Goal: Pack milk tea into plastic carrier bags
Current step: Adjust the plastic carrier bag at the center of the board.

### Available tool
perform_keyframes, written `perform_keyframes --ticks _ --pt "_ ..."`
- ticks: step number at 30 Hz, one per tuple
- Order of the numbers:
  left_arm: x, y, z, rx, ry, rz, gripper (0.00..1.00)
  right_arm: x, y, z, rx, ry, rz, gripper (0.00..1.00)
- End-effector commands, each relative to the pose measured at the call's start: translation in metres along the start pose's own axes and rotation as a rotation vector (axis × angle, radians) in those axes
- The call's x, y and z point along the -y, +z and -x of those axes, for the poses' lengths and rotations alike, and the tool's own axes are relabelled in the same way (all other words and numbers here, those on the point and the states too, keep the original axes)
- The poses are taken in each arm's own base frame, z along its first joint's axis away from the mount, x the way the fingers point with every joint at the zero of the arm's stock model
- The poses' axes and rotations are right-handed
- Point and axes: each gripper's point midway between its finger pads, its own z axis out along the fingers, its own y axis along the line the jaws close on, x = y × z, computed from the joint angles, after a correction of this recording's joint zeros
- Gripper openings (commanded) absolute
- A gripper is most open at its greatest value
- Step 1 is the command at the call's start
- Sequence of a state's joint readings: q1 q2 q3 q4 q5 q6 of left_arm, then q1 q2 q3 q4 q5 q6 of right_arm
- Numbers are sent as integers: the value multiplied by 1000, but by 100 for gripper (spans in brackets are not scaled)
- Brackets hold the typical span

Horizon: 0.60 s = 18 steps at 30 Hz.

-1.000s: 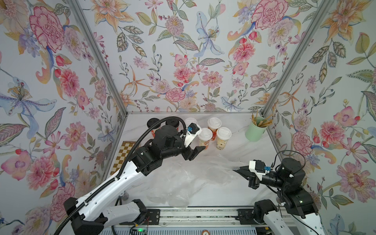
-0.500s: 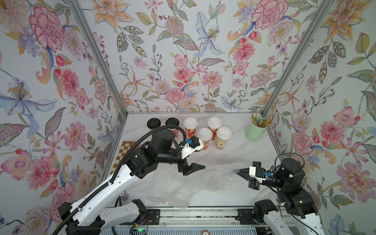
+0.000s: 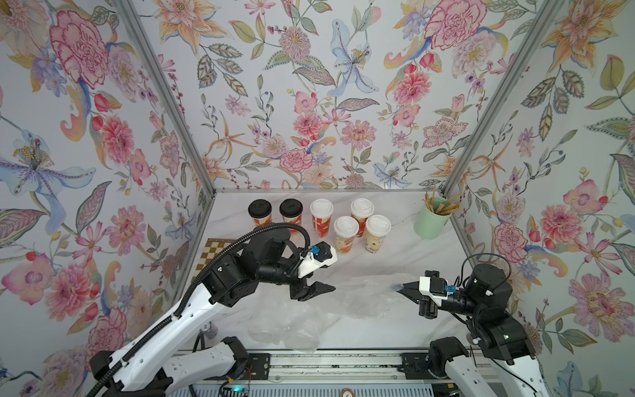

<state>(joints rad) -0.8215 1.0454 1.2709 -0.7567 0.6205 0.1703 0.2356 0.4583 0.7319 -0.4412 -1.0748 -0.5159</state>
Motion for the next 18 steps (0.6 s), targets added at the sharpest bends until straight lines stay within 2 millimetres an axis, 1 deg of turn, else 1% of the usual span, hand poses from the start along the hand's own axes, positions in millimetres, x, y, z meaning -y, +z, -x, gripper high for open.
perform_keyframes --ticks 1,6,10,13,15,17,18 --pt "-1 -5 0 -14 11 3 63 -5 -3 16 32 -33 23 0" --pt "-3 3 -5 -32 8 -15 55 -5 -3 23 53 -21 37 0" --pt "4 6 0 -8 24 -66 48 2 -3 29 75 -12 2 0" --pt "8 9 -1 -4 36 -104 37 8 -3 32 91 10 -23 0" --pt "7 12 -4 -10 31 -118 30 9 -2 31 90 22 -28 0" --pt "7 15 -6 -14 25 -130 20 11 -2 29 82 31 -37 0" --pt "6 16 -6 -15 21 -134 16 13 -2 27 76 36 -46 0"
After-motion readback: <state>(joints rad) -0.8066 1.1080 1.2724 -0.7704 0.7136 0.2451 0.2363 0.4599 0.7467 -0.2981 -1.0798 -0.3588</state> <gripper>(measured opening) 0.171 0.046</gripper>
